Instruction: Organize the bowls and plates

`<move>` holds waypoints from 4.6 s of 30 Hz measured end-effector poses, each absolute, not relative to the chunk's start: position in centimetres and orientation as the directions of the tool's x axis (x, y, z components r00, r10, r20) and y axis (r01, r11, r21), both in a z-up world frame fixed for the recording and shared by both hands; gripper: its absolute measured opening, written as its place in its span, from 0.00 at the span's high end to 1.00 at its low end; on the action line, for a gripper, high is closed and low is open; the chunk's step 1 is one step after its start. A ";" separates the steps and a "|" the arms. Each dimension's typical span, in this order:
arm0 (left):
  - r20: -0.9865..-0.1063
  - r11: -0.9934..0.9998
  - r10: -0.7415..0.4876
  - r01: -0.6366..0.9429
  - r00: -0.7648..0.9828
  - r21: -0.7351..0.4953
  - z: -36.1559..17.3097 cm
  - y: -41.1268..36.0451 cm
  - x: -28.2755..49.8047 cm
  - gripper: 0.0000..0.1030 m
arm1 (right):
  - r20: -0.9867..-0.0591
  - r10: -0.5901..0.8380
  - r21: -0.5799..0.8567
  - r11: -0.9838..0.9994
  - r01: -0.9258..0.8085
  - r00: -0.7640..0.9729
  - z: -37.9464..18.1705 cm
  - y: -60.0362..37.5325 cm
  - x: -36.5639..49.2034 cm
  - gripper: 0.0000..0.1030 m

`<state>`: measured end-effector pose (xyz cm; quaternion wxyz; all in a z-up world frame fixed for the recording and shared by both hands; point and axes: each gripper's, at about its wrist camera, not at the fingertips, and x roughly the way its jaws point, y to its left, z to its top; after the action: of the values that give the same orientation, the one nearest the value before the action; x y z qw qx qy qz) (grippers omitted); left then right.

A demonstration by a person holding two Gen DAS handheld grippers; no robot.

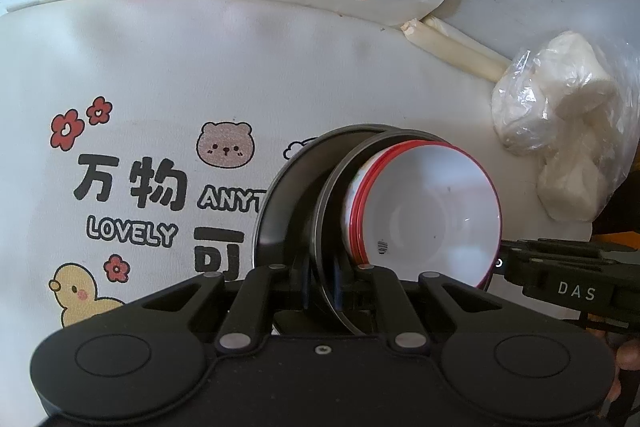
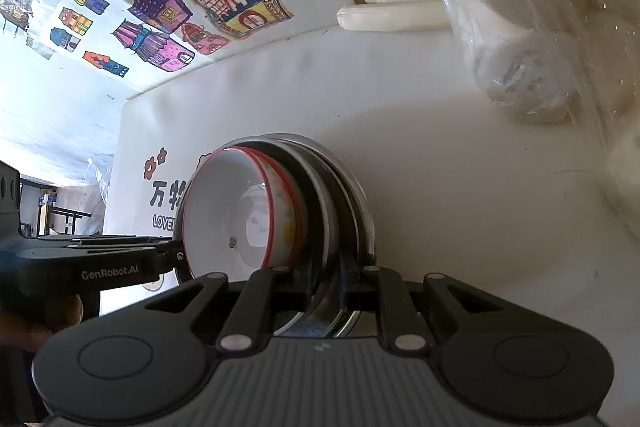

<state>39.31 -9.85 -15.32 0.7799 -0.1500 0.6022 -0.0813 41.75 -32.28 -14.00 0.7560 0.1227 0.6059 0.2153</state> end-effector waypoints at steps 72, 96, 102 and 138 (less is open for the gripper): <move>-0.872 0.963 -0.045 -0.211 0.488 -0.167 -8.7 -12.2 32.2 0.01 | -0.781 0.515 0.439 0.855 -0.278 0.352 -9.4 -36.3 36.5 0.11; -0.761 0.944 0.024 -0.265 0.648 -0.196 -5.4 -12.2 24.3 0.01 | -0.704 0.492 0.370 0.870 -0.327 0.512 -5.7 -38.0 30.6 0.00; -0.725 0.955 0.017 -0.226 0.688 -0.192 -5.2 -11.7 21.4 0.01 | -0.681 0.459 0.339 0.888 -0.310 0.571 -4.7 -37.7 27.2 0.00; -0.598 0.989 -0.057 -0.038 0.800 -0.146 -4.6 -7.6 2.3 0.01 | -0.599 0.301 0.193 0.954 -0.230 0.742 -2.7 -32.5 5.2 0.00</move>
<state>2.29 -7.55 -4.59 0.9456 -0.0754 0.3163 -0.0050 5.22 -32.51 -2.65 0.9318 0.0533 0.3296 0.1425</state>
